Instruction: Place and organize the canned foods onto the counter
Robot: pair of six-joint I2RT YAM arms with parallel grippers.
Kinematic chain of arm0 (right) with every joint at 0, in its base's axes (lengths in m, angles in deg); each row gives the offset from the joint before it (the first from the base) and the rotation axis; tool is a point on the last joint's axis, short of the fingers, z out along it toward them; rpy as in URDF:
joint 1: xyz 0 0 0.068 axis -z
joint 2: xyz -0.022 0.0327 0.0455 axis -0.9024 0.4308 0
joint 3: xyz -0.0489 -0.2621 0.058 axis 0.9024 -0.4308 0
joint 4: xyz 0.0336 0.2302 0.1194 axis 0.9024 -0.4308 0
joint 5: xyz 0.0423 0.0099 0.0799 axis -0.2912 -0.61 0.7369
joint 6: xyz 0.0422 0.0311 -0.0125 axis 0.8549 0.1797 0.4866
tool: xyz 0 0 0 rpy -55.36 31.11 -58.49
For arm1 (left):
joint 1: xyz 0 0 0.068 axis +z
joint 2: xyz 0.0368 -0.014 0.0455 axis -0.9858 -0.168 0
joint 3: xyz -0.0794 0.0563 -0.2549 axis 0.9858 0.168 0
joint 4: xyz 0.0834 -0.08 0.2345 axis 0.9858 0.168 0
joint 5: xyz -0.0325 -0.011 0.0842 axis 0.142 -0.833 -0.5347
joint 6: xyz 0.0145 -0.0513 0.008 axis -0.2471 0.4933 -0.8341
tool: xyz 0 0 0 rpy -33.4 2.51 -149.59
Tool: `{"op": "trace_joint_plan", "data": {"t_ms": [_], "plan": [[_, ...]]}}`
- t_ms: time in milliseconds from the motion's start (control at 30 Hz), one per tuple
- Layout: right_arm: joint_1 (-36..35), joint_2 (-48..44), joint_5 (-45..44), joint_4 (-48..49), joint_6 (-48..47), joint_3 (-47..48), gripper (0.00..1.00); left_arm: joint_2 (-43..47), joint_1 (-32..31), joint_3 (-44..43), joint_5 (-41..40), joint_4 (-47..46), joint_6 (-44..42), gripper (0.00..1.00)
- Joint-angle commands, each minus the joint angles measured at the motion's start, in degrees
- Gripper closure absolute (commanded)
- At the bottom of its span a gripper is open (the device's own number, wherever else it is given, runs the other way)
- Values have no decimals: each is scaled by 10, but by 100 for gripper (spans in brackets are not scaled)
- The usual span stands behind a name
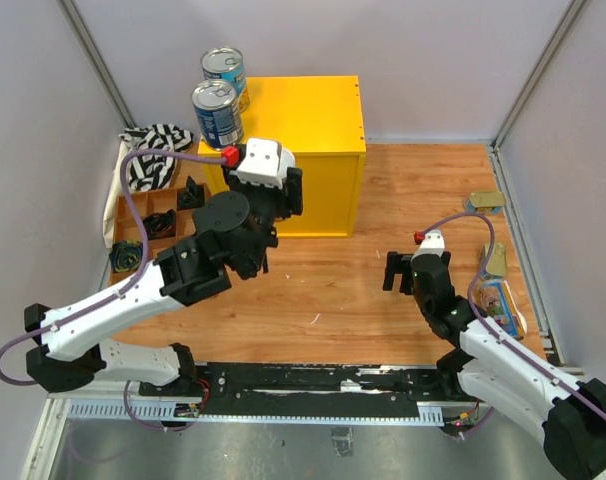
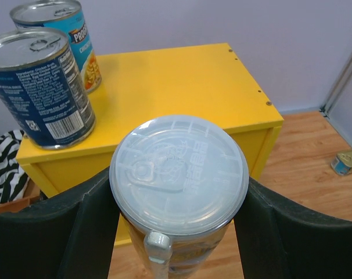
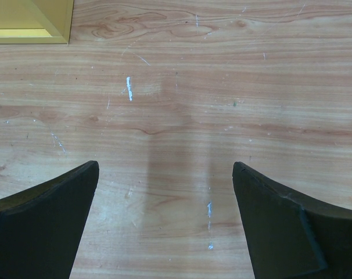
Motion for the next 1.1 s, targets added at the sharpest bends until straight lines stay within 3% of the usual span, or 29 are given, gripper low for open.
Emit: {"op": "trace_joint_plan", "data": {"t_ms": [0, 567, 1067], "plan": [[6, -6, 3, 11, 0, -2, 2, -18, 46, -82, 68, -5, 19, 100], [6, -13, 5, 19, -1, -9, 2, -127, 199, -252, 182, 66, 64, 100], [5, -33, 2, 34, 7, -37, 2, -254, 281, -414, 235, 107, 71, 100]]}}
